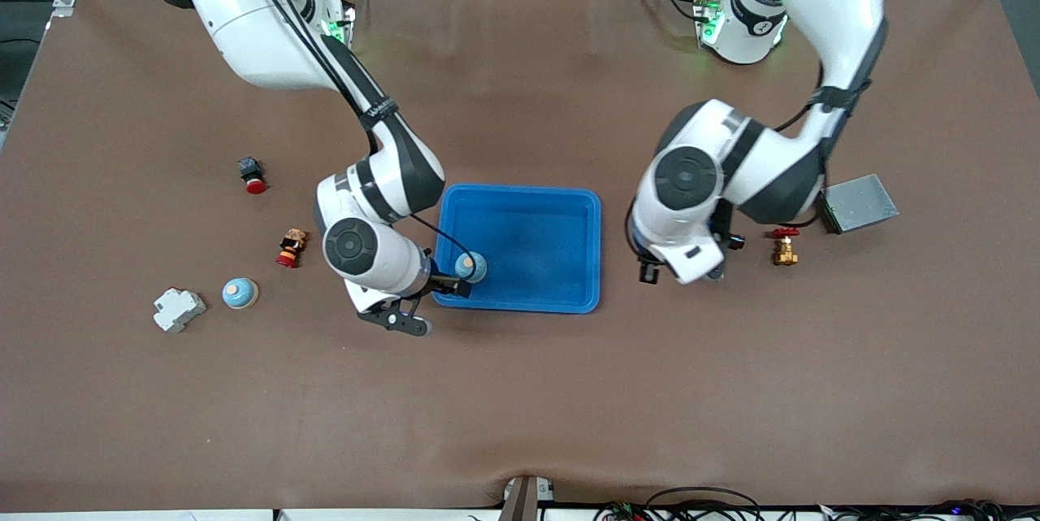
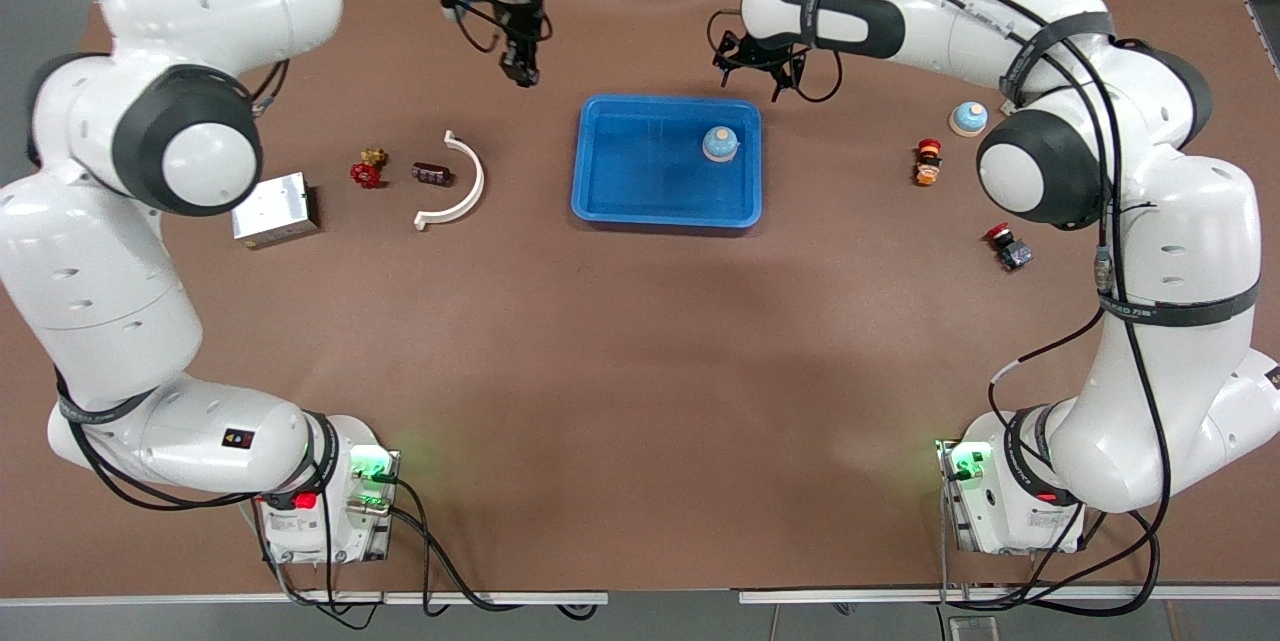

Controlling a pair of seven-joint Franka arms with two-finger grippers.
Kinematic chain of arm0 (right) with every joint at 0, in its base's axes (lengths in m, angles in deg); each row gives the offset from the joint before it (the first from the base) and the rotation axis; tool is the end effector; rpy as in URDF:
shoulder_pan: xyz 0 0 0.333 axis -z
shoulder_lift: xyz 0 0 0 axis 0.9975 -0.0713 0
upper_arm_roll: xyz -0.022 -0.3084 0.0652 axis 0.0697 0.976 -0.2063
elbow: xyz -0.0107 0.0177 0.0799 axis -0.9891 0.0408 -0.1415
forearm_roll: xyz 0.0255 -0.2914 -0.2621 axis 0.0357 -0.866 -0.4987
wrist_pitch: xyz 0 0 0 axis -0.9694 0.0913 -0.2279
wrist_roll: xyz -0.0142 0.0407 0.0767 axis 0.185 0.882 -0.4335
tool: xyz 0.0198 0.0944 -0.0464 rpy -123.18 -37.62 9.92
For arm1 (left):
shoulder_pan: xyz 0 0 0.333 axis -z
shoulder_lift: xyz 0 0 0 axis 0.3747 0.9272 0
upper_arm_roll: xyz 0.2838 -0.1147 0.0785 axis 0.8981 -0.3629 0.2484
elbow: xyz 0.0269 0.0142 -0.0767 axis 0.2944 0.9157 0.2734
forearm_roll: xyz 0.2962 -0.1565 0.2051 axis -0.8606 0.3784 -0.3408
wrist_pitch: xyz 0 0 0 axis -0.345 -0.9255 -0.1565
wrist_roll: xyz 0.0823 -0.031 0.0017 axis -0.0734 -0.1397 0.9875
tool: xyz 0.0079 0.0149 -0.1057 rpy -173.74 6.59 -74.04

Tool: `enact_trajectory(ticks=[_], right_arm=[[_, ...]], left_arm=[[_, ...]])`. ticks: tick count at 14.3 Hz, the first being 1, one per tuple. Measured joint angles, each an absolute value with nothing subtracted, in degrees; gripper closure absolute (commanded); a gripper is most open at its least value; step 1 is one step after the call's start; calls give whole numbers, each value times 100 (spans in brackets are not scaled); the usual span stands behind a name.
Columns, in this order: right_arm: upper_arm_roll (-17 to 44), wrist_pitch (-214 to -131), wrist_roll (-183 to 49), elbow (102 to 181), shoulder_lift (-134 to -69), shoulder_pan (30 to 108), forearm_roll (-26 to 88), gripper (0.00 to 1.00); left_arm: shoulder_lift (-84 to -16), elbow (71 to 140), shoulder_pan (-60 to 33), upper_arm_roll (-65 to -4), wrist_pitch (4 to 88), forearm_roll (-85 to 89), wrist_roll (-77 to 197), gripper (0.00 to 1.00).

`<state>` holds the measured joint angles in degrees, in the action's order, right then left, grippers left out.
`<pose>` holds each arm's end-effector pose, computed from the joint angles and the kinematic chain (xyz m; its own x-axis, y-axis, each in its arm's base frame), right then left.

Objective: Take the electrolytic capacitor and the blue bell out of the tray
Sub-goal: 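Carry the capacitor toward the clamp while the right gripper grasps the second bell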

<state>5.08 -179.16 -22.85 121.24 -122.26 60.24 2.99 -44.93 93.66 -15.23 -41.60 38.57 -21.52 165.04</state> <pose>0.6418 0.3523 0.2539 0.9557 -0.2648 -0.1281 -0.2792 -0.9537 -0.1117 0.6066 -0.3067 0.3585 0.2405 0.9698 0.0412 0.9672 -0.2359 -0.0945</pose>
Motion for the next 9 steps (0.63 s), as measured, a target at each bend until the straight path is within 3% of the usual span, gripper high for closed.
enact_trajectory(ticks=[9], right_arm=[[517, -18284, -2282, 12126, -12506, 5717, 299, 0]], left_arm=[[-5030, 10677, -3747, -4485, 3782, -1846, 13771, 100]])
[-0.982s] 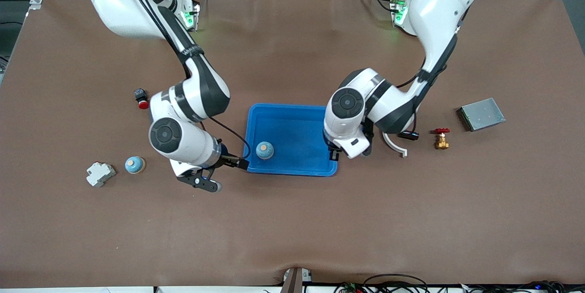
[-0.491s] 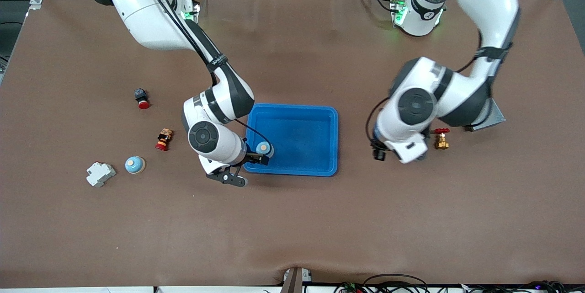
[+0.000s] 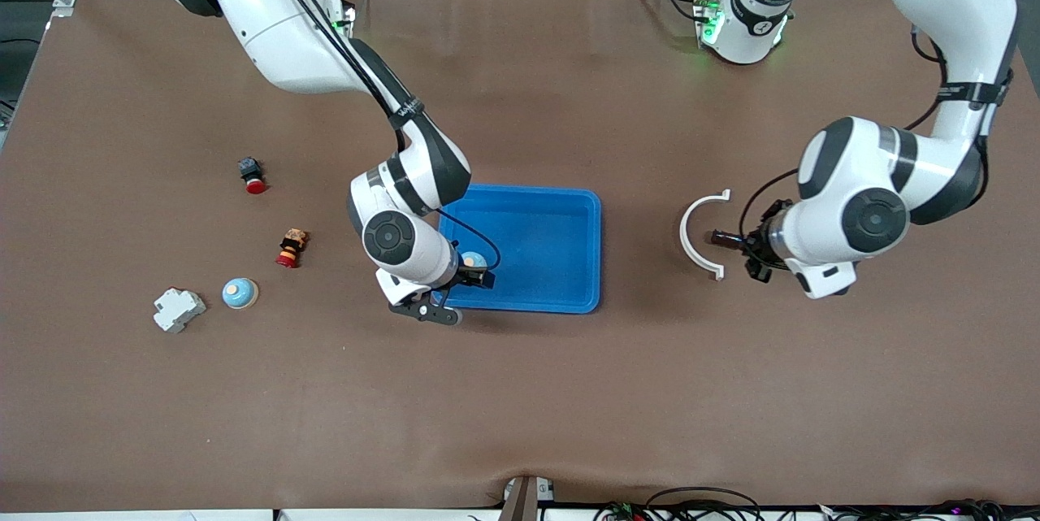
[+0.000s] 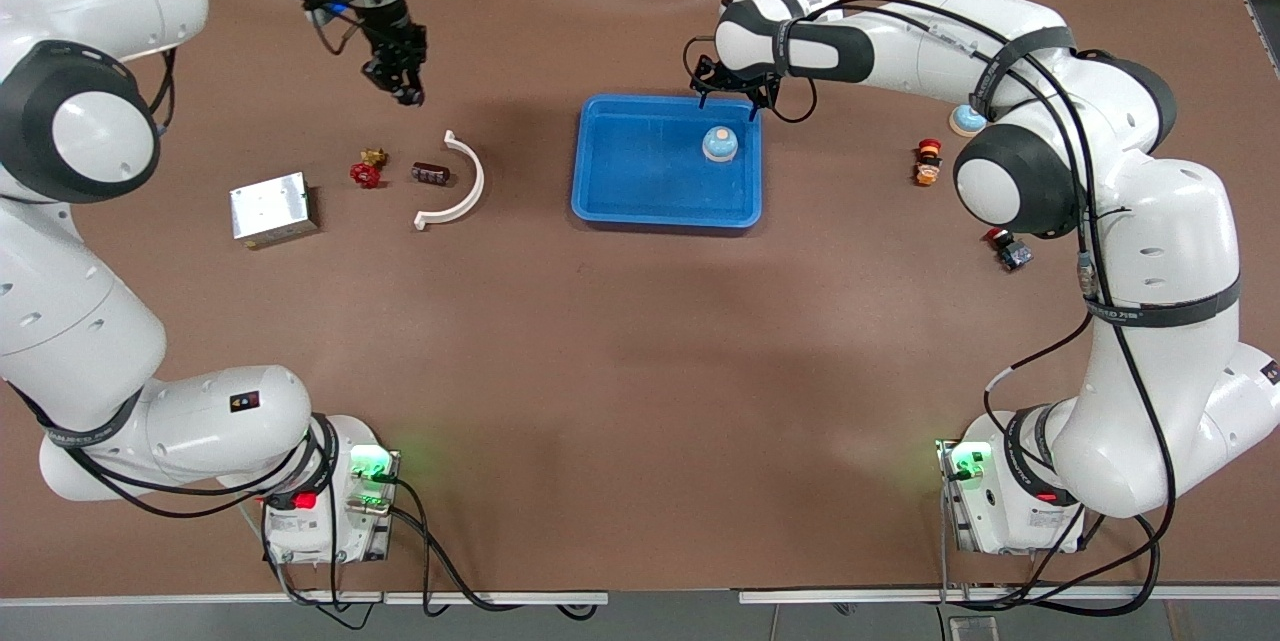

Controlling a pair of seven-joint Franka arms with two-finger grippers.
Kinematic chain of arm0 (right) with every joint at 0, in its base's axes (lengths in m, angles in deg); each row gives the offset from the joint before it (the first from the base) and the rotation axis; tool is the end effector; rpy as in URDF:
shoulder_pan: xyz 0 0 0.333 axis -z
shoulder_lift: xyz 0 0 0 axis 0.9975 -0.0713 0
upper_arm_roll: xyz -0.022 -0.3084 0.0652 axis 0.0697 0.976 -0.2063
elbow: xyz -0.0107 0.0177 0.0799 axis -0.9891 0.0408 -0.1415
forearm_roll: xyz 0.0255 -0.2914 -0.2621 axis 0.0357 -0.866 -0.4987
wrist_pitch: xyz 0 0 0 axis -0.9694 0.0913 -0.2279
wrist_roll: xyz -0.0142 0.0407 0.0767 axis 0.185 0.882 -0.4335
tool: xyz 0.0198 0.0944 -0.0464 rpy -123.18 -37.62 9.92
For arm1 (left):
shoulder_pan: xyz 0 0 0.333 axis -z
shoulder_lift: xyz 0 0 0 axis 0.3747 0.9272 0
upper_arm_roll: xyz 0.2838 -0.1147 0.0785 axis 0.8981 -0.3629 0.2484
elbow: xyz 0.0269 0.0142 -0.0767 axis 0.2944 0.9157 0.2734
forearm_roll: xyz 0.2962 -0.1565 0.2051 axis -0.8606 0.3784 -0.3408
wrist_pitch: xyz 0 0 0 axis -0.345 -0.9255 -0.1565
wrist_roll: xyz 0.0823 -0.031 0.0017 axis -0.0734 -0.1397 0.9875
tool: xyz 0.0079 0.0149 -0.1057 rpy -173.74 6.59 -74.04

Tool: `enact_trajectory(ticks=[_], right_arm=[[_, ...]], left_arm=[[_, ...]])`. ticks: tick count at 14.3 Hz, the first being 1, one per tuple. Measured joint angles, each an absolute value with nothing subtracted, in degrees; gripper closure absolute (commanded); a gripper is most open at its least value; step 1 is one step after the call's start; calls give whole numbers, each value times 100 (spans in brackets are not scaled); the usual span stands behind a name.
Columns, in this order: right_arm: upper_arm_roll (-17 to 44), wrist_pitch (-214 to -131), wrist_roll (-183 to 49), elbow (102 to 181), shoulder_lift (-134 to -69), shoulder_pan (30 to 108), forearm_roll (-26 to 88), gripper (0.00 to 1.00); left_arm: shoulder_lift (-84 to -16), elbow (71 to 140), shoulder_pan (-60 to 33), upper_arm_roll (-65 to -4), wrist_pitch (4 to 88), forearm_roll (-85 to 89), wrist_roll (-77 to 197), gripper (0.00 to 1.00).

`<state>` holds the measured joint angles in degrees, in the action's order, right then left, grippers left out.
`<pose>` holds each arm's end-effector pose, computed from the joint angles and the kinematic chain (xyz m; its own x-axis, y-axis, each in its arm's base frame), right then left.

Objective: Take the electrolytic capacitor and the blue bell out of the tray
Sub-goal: 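Carry the capacitor toward the clamp while the right gripper grasps the second bell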

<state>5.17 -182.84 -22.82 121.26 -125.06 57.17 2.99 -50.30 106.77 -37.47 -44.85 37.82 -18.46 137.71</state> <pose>0.6251 0.3854 0.2233 0.9676 -0.2248 -0.1149 -0.2380 -0.9641 -0.1179 0.6132 -0.1029 0.3220 0.3859 0.9200 -0.0680 0.8897 -0.3907 -0.2363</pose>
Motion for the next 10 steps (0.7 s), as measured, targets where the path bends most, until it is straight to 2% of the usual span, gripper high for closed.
enact_trajectory(ticks=[10], right_arm=[[526, -18430, -2286, 12127, -12724, 5536, 127, 0]], left_arm=[[-5029, 11634, -5070, -4479, 4870, -2576, 11944, 100]])
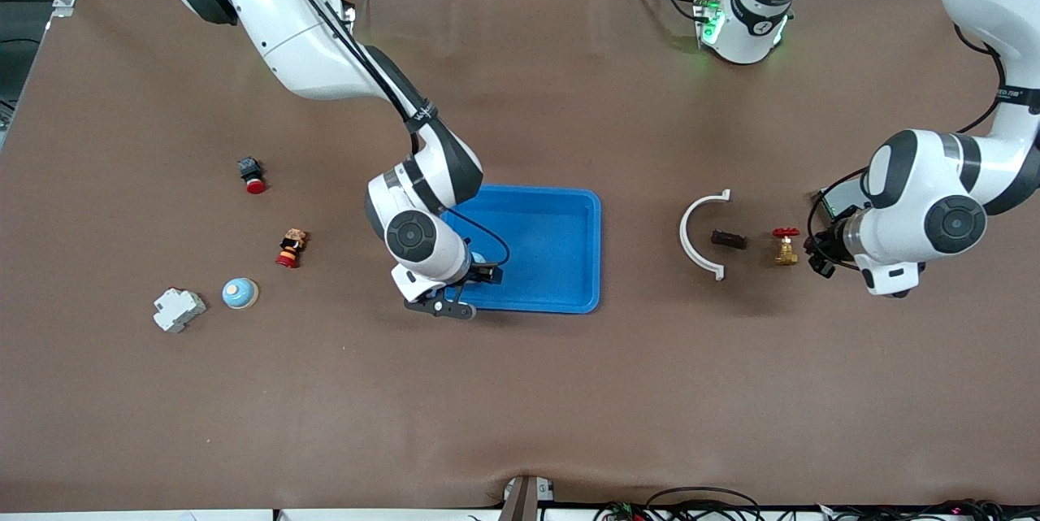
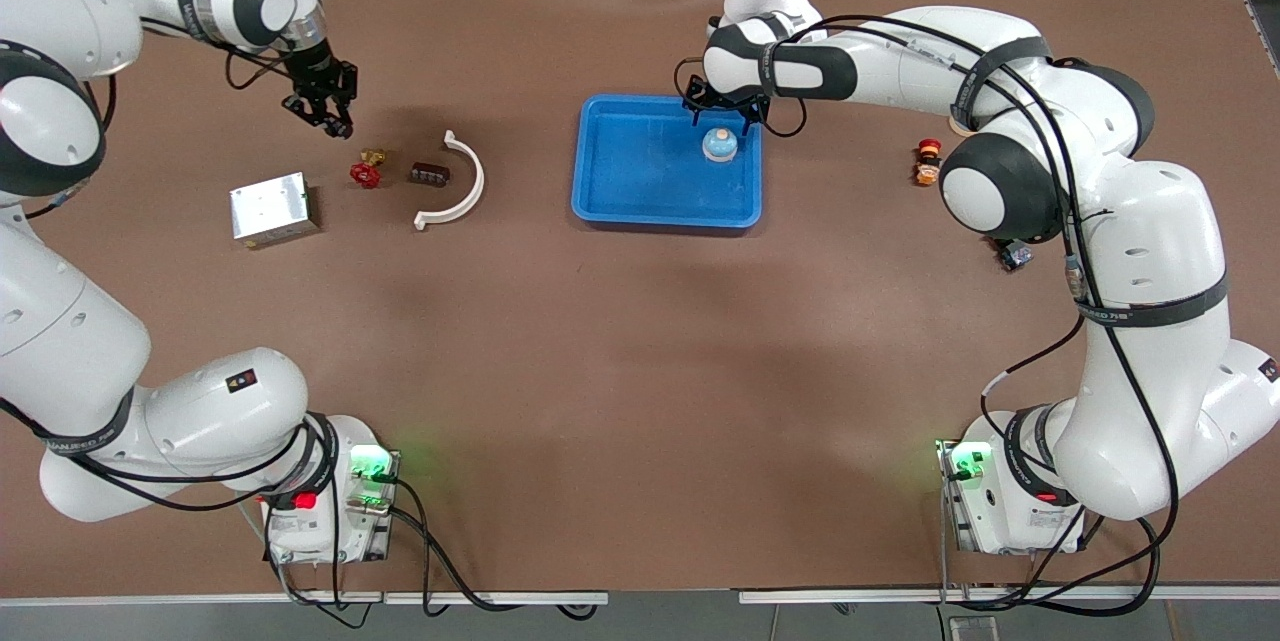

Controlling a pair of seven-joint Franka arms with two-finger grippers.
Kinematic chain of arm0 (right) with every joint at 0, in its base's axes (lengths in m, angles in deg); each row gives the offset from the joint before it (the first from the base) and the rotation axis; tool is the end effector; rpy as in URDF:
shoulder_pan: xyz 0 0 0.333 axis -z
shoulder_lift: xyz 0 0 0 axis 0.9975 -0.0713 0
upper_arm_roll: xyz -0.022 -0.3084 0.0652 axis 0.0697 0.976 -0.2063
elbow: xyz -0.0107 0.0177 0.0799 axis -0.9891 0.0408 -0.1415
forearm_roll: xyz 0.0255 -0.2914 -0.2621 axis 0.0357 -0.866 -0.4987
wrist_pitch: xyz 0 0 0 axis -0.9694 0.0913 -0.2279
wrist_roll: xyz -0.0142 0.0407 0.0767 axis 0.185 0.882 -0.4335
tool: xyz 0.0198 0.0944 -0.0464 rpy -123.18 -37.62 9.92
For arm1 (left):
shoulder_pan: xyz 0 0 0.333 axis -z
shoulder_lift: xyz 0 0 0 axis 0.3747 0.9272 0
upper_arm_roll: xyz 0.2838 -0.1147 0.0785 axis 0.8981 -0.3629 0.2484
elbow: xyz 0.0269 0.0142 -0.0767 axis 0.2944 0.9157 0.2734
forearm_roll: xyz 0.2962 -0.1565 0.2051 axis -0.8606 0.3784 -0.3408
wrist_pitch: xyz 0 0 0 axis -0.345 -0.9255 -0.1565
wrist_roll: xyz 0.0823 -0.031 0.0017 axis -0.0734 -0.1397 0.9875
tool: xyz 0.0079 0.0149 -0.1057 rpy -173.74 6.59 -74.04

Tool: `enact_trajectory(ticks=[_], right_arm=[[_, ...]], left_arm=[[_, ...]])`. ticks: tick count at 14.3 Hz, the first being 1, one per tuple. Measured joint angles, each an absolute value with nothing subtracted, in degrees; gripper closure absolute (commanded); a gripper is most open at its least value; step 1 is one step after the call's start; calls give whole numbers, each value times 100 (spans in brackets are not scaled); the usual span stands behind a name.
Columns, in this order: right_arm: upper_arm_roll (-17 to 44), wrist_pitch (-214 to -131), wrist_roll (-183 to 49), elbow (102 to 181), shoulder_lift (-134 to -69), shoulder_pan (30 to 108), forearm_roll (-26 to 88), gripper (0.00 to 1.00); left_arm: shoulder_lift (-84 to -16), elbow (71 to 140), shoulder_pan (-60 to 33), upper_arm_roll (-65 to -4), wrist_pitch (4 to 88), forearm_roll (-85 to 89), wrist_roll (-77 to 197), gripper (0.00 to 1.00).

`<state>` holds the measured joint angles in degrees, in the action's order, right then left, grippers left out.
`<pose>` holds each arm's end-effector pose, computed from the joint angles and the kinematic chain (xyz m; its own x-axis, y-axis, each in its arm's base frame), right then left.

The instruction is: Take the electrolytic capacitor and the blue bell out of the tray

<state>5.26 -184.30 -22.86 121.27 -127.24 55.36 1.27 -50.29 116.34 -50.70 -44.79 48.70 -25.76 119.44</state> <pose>0.6121 0.4019 0.1973 0.9772 -0.1837 -0.1061 -0.1935 -0.9769 -0.0909 0.5958 0.0296 0.2659 0.5540 0.8304 -0.0588 0.8065 -0.5529 -0.2093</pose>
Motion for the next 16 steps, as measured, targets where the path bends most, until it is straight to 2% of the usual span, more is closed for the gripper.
enact_trajectory(ticks=[5, 10, 11, 12, 13, 14, 15, 16], right_arm=[[529, -18706, -2286, 12128, -12839, 5469, 93, 0], [551, -18686, -2292, 12134, -12840, 5467, 31, 0], [550, -18680, -2293, 12145, -12841, 5466, -15, 0], [550, -18674, -2295, 12152, -12843, 5464, -54, 0], [550, -18664, -2308, 12159, -12845, 5462, -82, 0], [550, -18647, -2336, 12172, -12849, 5459, -118, 0], [549, -18637, -2381, 12190, -12854, 5454, -137, 0], [545, -18636, -2434, 12220, -12856, 5447, -138, 0]], left_arm=[[-5020, 12067, -5392, -4472, 5510, -3107, 11705, 100], [-4813, 12143, -5521, -4466, 6105, -3533, 11705, 100], [-4716, 12145, -5532, -4457, 6290, -3629, 11705, 93], [-4629, 12145, -5557, -4449, 6405, -3715, 11705, 77], [-4568, 12145, -5592, -4448, 6461, -3763, 11705, 66], [-4534, 12145, -5621, -4448, 6491, -3796, 11701, 48], [-4522, 12144, -5642, -4448, 6500, -3863, 11701, 21], [-4522, 12144, -5653, -4449, 6501, -3914, 11701, 0]])
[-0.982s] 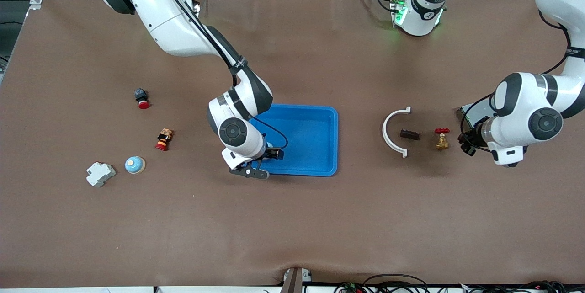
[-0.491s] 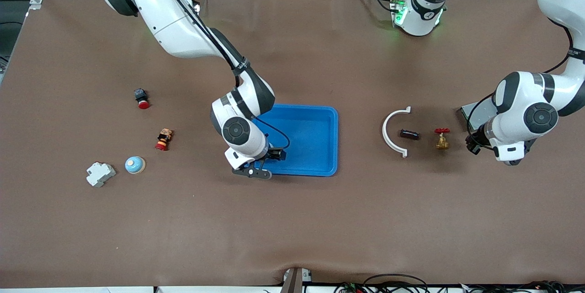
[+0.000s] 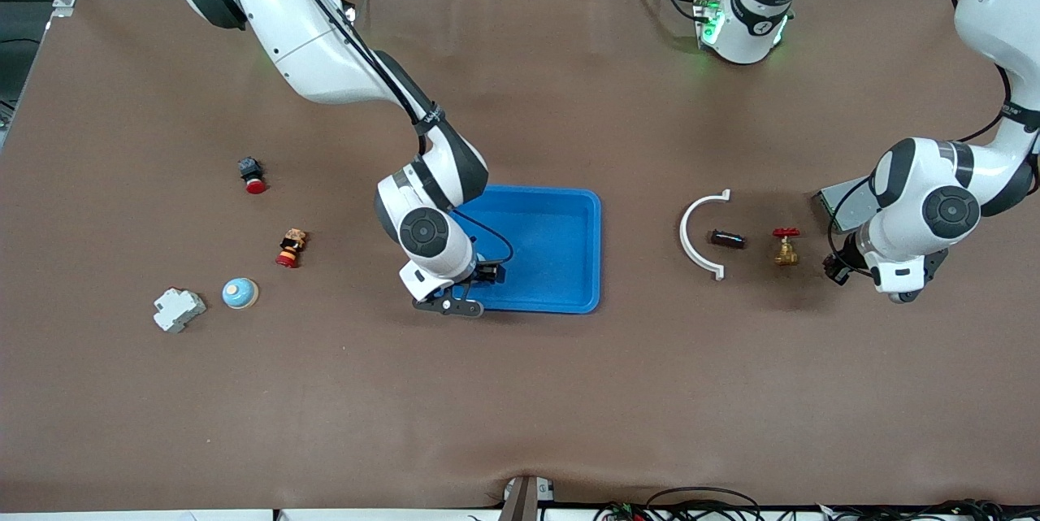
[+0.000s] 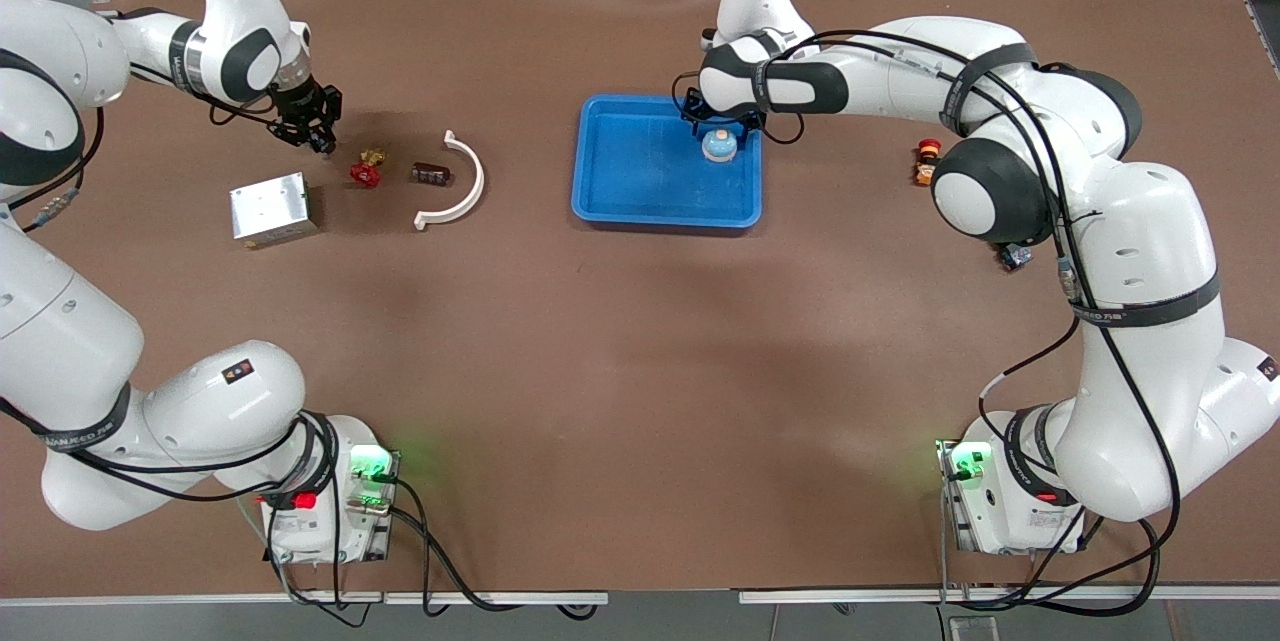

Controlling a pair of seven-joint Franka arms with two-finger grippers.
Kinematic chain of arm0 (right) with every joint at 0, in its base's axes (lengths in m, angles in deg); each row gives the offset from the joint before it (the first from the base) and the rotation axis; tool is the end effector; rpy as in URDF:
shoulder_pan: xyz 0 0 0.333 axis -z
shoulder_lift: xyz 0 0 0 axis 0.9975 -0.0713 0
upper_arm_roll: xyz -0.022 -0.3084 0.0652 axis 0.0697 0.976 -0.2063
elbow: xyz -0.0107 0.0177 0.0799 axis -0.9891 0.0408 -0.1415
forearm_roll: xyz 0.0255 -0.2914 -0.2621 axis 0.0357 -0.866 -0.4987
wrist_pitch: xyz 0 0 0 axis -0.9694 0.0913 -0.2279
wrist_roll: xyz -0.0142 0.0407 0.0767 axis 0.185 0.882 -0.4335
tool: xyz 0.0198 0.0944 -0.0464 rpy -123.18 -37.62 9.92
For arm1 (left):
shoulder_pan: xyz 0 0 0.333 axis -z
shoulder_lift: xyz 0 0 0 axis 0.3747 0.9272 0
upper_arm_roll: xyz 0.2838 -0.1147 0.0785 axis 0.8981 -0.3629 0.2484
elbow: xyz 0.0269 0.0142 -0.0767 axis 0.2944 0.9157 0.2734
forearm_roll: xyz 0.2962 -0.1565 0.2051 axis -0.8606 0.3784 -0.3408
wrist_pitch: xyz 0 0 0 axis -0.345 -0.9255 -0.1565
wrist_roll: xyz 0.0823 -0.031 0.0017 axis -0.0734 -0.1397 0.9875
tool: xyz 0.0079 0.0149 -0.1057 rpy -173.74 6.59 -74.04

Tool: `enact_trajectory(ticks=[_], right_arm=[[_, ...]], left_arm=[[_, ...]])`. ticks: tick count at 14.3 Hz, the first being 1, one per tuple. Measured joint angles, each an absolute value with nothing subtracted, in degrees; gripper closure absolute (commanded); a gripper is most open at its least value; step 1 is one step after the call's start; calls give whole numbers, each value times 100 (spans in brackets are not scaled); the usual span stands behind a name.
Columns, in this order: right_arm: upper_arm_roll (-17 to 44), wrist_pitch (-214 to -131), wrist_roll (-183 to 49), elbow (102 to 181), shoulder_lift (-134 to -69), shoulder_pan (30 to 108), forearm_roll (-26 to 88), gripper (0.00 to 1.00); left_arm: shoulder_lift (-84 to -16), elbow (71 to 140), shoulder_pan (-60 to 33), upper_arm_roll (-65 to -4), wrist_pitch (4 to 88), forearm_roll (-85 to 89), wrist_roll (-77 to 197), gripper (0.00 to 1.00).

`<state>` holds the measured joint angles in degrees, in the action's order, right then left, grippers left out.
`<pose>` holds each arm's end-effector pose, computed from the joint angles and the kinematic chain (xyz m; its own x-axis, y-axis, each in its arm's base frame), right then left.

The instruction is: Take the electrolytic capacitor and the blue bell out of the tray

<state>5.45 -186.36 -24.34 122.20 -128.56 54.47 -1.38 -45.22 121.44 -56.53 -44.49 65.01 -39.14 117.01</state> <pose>0.6042 0.4061 0.1763 0.9892 -0.1231 -0.0795 -0.1282 -0.9898 -0.0622 0.5867 0.0756 0.2049 0.6685 0.7418 0.0527 0.7411 -0.6587 -0.1298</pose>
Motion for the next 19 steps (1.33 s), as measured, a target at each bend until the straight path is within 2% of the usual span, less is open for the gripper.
enact_trajectory(ticks=[5, 6, 8, 9, 10, 11, 12, 13, 16, 19], right_arm=[[549, -18630, -2452, 12288, -12857, 5360, -170, 0], [550, -18629, -2452, 12288, -12857, 5360, -170, 12], [568, -18604, -2453, 12288, -12853, 5360, -173, 52], [579, -18590, -2453, 12287, -12839, 5365, -172, 67], [581, -18573, -2453, 12286, -12815, 5369, -172, 80], [582, -18553, -2453, 12284, -12794, 5370, -171, 86], [581, -18551, -2453, 12283, -12790, 5370, -171, 95], [581, -18551, -2453, 12283, -12790, 5370, -171, 100], [585, -18502, -2456, 12264, -12784, 5371, -171, 100], [612, -17766, -2595, 12088, -12584, 5393, -170, 100]], left_arm=[[-4522, 12133, -5654, -4459, 6507, -3941, 11701, 0], [-4522, 12126, -5654, -4464, 6507, -3941, 11701, 0], [-4529, 12078, -5654, -4489, 6508, -3941, 11713, 0], [-4539, 12041, -5655, -4527, 6503, -3941, 11720, 0], [-4558, 12003, -5655, -4588, 6466, -3941, 11726, 0], [-4583, 11953, -5655, -4672, 6359, -3937, 11741, 0], [-4614, 11880, -5656, -4780, 6200, -3922, 11773, 0], [-4647, 11801, -5655, -4892, 6045, -3888, 11796, 0], [-4756, 11601, -5653, -5186, 5838, -3711, 11802, 0], [-4833, 11457, -5652, -5492, 5728, -3675, 11838, 0]])
